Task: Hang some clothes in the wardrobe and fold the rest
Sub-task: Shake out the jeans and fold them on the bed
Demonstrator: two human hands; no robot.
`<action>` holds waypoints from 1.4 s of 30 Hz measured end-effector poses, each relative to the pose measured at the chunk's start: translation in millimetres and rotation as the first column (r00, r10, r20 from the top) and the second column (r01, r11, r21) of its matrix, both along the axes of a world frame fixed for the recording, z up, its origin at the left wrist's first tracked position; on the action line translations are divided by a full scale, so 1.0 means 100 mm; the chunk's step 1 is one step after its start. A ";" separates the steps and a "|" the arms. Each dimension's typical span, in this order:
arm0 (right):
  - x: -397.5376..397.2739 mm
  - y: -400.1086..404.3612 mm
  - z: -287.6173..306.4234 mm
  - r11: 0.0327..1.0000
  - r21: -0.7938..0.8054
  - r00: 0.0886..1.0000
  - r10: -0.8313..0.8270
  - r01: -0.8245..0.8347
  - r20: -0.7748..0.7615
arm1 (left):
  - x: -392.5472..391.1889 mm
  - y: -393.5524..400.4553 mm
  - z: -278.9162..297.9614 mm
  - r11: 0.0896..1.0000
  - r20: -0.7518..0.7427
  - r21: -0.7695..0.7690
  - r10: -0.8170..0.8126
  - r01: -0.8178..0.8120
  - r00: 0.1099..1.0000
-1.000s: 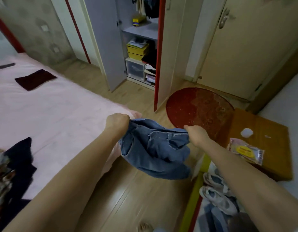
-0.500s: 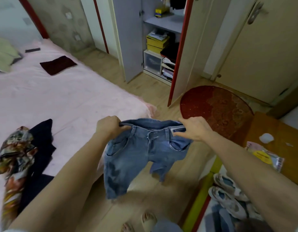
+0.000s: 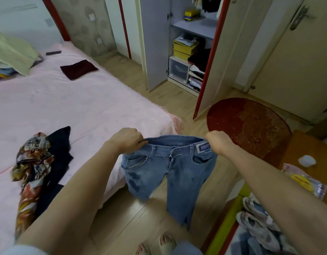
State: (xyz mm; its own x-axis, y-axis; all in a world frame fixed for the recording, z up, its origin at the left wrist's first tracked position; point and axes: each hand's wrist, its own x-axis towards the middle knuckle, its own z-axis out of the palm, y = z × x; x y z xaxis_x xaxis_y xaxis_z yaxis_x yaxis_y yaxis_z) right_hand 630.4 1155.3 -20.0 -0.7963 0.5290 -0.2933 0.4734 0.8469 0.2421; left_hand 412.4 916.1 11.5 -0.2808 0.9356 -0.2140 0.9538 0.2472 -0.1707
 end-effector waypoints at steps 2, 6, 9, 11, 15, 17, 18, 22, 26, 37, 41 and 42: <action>0.02 0.05 -0.02 1.000 -0.016 1.000 0.008 -0.008 0.001 | -0.01 -0.04 -0.01 0.995 0.002 0.039 -0.093 0.093 0.996; 0.12 0.09 -0.01 0.994 -0.080 0.996 0.076 -0.079 -0.035 | 0.00 -0.10 -0.03 0.992 0.060 0.110 -0.072 0.065 0.996; 0.12 0.04 -0.06 0.983 -0.108 0.987 0.144 -0.151 -0.066 | 0.07 -0.08 -0.10 0.963 0.171 0.249 0.065 -0.107 0.983; 0.09 0.04 -0.10 0.981 -0.035 0.979 0.188 -0.191 -0.078 | 0.07 -0.07 -0.20 0.937 0.258 0.290 0.121 -0.196 0.959; 0.10 0.05 -0.03 0.949 0.174 0.959 0.278 -0.264 -0.059 | 0.06 -0.12 -0.28 0.972 0.236 0.231 -0.098 0.043 0.967; 0.09 0.05 0.01 0.940 0.214 0.958 0.283 -0.267 -0.047 | 0.06 -0.14 -0.24 0.953 0.123 0.139 -0.286 0.269 0.950; 0.09 0.06 0.02 0.944 0.214 0.963 0.266 -0.251 -0.044 | 0.06 -0.14 -0.22 0.943 0.104 0.072 -0.332 0.326 0.937; 0.09 0.09 0.04 0.974 0.116 0.976 0.204 -0.194 -0.080 | 0.03 -0.09 -0.18 0.939 0.017 0.006 -0.345 0.345 0.938; 0.07 0.04 0.05 0.977 0.097 0.971 0.202 -0.191 -0.126 | -0.02 0.03 -0.17 0.998 -0.013 0.050 -0.029 0.030 0.999; -0.23 -0.13 0.25 0.981 0.188 0.978 0.076 -0.039 -0.192 | -0.14 0.25 0.08 0.957 -0.155 0.135 0.278 -0.258 0.948; -0.09 -0.25 0.09 0.996 0.089 0.953 0.011 0.016 -0.304 | -0.18 0.09 0.02 0.986 0.038 0.026 0.163 -0.164 0.986; -0.01 -0.31 -0.03 1.000 0.009 0.994 0.021 -0.020 -0.112 | -0.11 0.01 -0.05 0.984 0.059 -0.164 0.085 -0.074 0.995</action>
